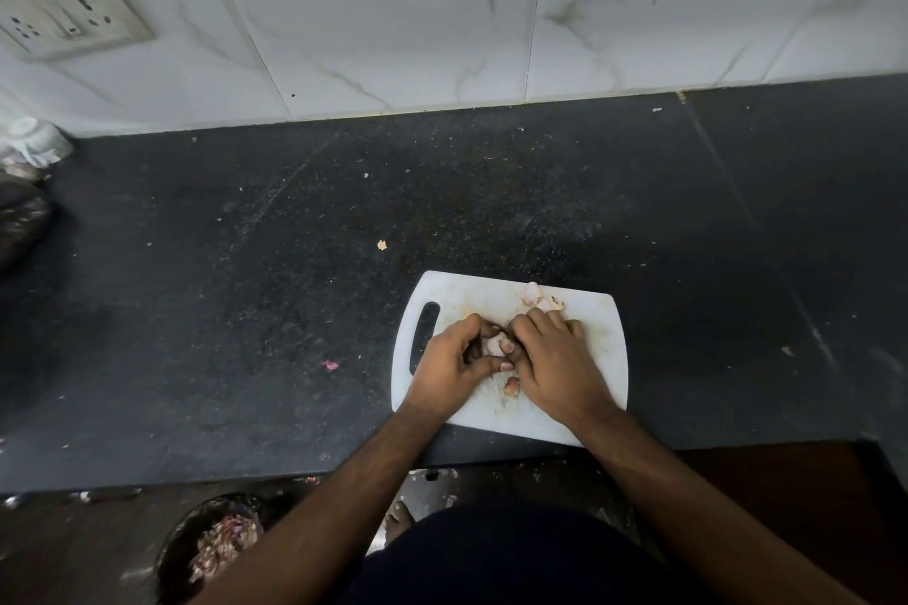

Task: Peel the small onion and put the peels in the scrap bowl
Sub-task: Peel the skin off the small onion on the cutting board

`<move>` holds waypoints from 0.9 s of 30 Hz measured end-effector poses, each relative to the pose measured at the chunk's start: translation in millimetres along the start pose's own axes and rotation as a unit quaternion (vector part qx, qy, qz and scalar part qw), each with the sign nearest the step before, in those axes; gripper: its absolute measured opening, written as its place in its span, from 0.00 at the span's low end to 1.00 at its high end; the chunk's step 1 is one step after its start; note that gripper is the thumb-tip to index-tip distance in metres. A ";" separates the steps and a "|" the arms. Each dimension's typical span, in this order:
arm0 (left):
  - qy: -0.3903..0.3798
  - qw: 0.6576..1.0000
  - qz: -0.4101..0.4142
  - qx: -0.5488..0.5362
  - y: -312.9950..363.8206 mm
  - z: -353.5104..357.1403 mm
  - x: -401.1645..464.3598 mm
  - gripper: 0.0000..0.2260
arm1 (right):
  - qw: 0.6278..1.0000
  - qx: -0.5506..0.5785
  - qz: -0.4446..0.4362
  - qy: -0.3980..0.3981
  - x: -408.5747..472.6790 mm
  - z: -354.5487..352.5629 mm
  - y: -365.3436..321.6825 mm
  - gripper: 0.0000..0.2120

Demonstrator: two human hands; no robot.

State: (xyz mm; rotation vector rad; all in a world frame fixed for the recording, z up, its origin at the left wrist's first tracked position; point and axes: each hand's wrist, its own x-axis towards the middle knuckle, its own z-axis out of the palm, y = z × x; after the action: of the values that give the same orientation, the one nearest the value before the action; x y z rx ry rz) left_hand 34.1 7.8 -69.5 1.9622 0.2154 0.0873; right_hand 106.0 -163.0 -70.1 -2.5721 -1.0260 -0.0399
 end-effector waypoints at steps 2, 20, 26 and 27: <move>0.005 1.000 0.004 0.011 -0.5 0.1 1.2 0.15 | 1.000 -0.011 -0.001 -0.012 1.8 1.4 1.3 0.07; 0.016 0.997 0.048 0.051 5.3 1.3 -0.7 0.17 | 0.964 0.239 0.096 0.061 6.9 -1.0 14.6 0.03; 0.032 0.995 0.037 0.091 4.2 2.3 0.3 0.17 | 0.978 0.203 0.028 0.034 7.3 -3.2 10.4 0.11; 0.032 0.993 0.041 0.107 6.0 2.6 -0.3 0.18 | 0.981 0.191 0.026 0.033 7.3 -1.5 11.2 0.11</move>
State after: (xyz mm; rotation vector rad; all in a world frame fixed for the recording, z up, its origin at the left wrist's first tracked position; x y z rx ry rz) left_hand 34.9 3.2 -65.0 2.1833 0.1934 0.1876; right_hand 119.0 -166.2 -71.2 -2.2318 -0.8482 0.0786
